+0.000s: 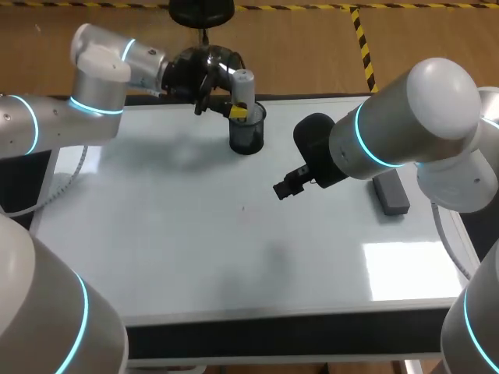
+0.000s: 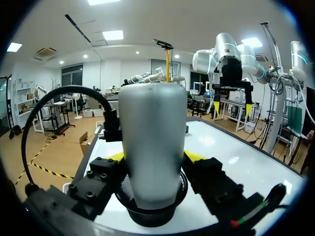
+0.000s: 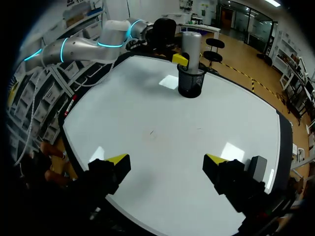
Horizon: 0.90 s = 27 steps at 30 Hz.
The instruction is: Pick up the inspection probe, press it on each red-marked spot on the whiteboard one by one, put down the probe, pick up the eraser, and wipe off all the red marks.
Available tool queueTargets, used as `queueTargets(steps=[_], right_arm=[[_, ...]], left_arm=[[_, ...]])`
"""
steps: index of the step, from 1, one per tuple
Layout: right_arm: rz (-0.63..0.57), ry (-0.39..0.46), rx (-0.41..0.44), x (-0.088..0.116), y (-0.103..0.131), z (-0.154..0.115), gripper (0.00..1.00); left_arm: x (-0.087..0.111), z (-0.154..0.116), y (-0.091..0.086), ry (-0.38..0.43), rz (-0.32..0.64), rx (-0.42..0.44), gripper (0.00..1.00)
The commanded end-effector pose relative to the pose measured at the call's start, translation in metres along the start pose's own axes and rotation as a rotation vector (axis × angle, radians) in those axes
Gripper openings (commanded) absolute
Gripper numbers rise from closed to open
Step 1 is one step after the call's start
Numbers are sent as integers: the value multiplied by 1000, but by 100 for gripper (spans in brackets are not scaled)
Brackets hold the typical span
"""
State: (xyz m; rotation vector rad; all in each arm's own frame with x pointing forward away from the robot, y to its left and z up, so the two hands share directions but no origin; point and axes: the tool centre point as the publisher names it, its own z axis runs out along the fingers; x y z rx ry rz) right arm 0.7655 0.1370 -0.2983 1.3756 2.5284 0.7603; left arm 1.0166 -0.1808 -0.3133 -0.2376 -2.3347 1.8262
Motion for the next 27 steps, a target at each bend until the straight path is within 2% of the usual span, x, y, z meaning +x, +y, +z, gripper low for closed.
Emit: queueTargets(steps=[1, 22, 27], right_arm=[[-1, 0, 2, -1, 0, -1, 100], [-1, 0, 2, -1, 0, -1, 100], [-1, 0, 2, -1, 0, -1, 100]], left_arm=[[0, 0, 0, -4, 0, 2, 100], [1, -9, -5, -26, -3, -3, 100], [-1, -15, -4, -41, -21, 28, 100]])
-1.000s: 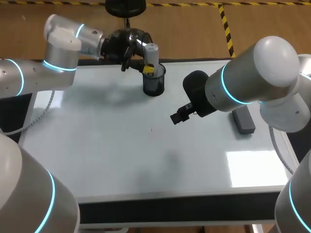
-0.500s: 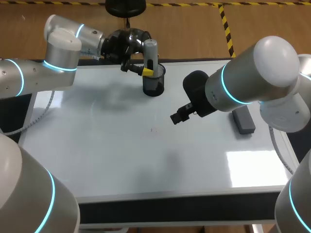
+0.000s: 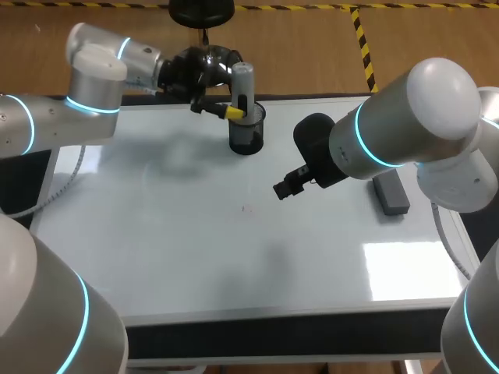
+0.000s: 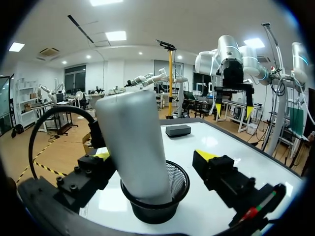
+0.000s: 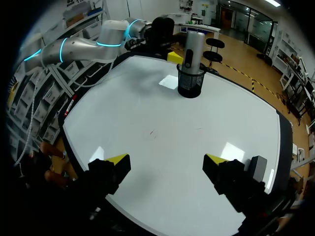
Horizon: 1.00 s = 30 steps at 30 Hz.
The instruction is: Pick up the inspection probe, press it on each red-marked spot on the whiteboard one by one, put down the probe, pick up the eraser, and wipe off all the red marks.
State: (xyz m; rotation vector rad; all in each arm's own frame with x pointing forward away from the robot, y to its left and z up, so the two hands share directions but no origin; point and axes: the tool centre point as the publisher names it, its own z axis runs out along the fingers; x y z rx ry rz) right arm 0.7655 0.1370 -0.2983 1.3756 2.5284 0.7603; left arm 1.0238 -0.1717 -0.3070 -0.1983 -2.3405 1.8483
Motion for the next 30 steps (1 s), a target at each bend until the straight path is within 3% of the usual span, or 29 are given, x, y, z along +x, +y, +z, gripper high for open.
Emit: queueTargets(steps=[1, 30], right_arm=[[-1, 1, 2, -1, 0, -1, 100], [-1, 1, 2, -1, 0, -1, 100]], left_arm=[[3, -4, 0, -12, -14, 23, 100], [10, -23, 3, -23, -48, 70, 100]])
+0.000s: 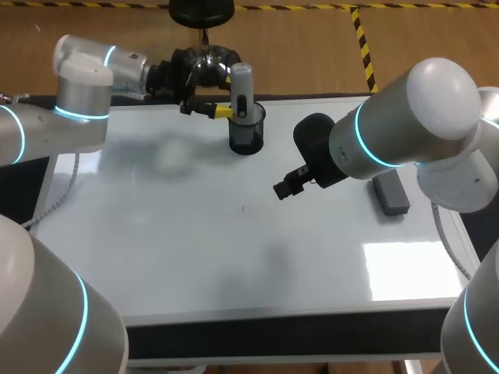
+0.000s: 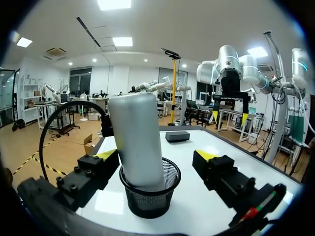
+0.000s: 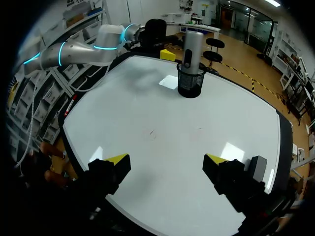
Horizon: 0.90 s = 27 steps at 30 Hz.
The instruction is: Pick up the inspection probe, press it on each red-marked spot on the whiteboard one by one, put down the probe, pick up the eraser, and wipe off all the red marks.
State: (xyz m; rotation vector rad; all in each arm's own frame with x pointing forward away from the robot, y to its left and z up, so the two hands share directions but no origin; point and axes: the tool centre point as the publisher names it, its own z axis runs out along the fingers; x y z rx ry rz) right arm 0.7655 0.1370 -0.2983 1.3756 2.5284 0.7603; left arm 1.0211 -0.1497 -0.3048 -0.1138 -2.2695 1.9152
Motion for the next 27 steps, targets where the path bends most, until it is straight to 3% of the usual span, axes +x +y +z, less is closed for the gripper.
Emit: queueTargets(steps=[1, 27], right_arm=[[-1, 0, 2, -1, 0, -1, 100], [-1, 0, 2, -1, 0, -1, 100]], left_arm=[[3, -2, 0, 0, -1, 1, 100], [16, -9, -7, 26, -12, 24, 100]])
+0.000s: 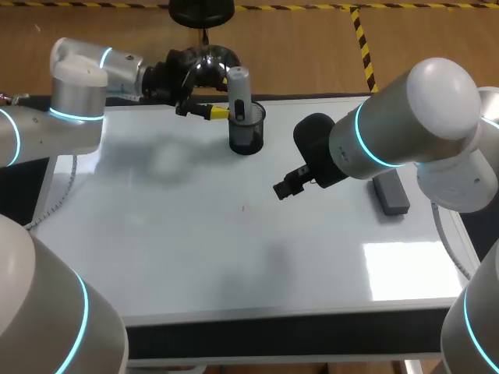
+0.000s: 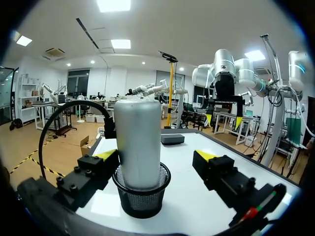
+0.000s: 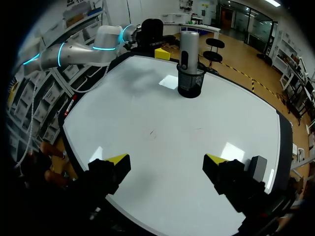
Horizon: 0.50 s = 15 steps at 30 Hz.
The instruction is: Pick up the inspection probe, press it on each red-marked spot on the whiteboard one by one, put down the probe, pick up the eraser, and wipe off all the red marks.
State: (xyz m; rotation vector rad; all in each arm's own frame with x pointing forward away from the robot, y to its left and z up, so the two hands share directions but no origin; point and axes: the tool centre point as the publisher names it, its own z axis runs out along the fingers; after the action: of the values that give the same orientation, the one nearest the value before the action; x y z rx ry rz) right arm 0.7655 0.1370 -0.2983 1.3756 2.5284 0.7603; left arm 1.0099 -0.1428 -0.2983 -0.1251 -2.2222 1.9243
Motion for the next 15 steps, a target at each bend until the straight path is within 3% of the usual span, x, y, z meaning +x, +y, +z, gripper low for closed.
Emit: queueTargets(steps=[1, 15], right_arm=[[-1, 1, 2, -1, 0, -1, 100], [-1, 1, 2, -1, 0, -1, 100]], left_arm=[[4, -4, -3, -2, -1, -1, 100], [13, -17, -4, -15, 0, -1, 100]])
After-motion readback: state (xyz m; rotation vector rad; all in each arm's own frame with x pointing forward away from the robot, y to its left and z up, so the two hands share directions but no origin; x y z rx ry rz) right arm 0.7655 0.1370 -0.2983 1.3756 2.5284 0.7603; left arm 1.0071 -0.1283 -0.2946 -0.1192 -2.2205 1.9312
